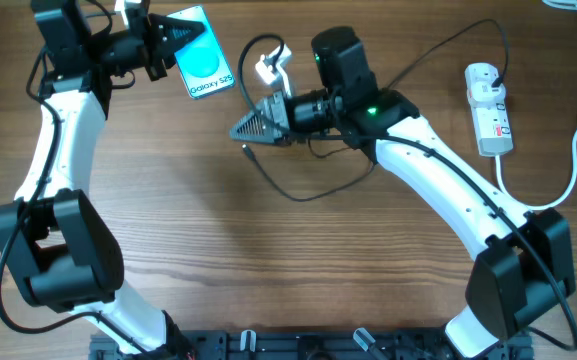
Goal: Plug charger to phone and switch on socket
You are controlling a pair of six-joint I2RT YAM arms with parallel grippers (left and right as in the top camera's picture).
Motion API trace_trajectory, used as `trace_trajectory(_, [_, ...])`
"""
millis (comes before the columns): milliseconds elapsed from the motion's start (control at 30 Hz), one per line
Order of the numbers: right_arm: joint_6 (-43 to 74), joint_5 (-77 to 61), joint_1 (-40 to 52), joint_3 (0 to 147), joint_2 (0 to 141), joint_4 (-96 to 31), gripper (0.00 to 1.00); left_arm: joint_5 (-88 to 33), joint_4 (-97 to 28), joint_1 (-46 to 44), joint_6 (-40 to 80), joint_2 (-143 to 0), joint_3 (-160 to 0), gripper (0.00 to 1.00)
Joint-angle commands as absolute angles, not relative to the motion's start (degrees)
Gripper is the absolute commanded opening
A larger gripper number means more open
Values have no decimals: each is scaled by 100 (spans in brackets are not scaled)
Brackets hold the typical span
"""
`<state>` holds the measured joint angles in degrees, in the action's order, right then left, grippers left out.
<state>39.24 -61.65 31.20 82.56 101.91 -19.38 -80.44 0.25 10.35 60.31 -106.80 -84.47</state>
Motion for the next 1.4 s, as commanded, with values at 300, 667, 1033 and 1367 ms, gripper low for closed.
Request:
trace_trajectory(300, [993, -3234, 3295, 8274, 10189, -5129, 100, -7284, -2075, 1190, 4482, -10501, -8497, 4])
trace_trajectory(667, [296, -838, 3968, 8274, 10243, -4405, 92, -5776, -3564, 1219, 4069, -10501, -8497, 4])
trace_trajectory(1033, [82, 49, 4477, 8274, 11727, -2320, 23, -5494, -4171, 2117, 3356, -10501, -8497, 4])
trace_trajectory(1367, [469, 237, 4399, 8274, 12768, -1455, 25, -5151, -4532, 2390, 2867, -10501, -8497, 4])
